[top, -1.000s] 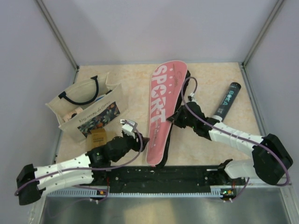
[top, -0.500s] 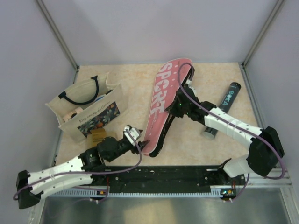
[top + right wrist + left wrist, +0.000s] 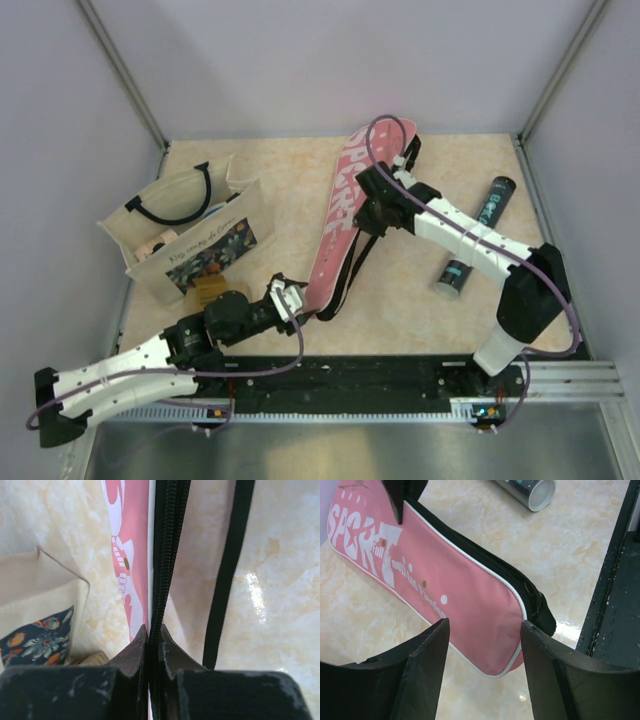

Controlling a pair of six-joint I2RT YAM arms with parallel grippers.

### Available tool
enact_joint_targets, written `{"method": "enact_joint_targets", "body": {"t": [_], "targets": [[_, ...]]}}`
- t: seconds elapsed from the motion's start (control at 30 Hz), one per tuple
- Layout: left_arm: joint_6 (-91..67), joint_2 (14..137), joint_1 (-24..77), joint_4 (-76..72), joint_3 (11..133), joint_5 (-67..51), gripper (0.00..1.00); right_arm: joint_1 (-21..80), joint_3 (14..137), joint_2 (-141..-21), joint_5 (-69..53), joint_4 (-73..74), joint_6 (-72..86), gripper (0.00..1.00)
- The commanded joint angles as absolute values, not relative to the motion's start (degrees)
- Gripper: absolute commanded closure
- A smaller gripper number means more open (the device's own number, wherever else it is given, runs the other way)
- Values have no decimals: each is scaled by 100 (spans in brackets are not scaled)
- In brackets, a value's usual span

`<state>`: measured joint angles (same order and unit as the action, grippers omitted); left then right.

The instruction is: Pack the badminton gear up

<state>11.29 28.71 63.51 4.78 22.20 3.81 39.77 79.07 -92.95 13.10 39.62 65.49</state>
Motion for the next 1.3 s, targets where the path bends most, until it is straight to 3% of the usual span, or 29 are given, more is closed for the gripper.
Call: {"method": "enact_joint_targets", "body": {"t": [0.0,0.63,1.0,1.13,1.27], "targets": [[1652,3006,6390,475,2601,26,33,3850,8683,-9527,1547,4473,7118,100],[2355,5000,6442,-1581,2839,1116,29,3850,9044,-10081,1503,4570,8130,100],[2619,6476,6442,-2776,2751,2424,31,3841,8851,-10081,1231,4413,8271,100],[2549,6828,6434,-3014,2865,2961,38,3841,8553,-9941,1134,4202,8262,100],[2488,7013,6425,-3024,2962,3304,60,3841,8192,-9765,941,3815,8209,100]]}}
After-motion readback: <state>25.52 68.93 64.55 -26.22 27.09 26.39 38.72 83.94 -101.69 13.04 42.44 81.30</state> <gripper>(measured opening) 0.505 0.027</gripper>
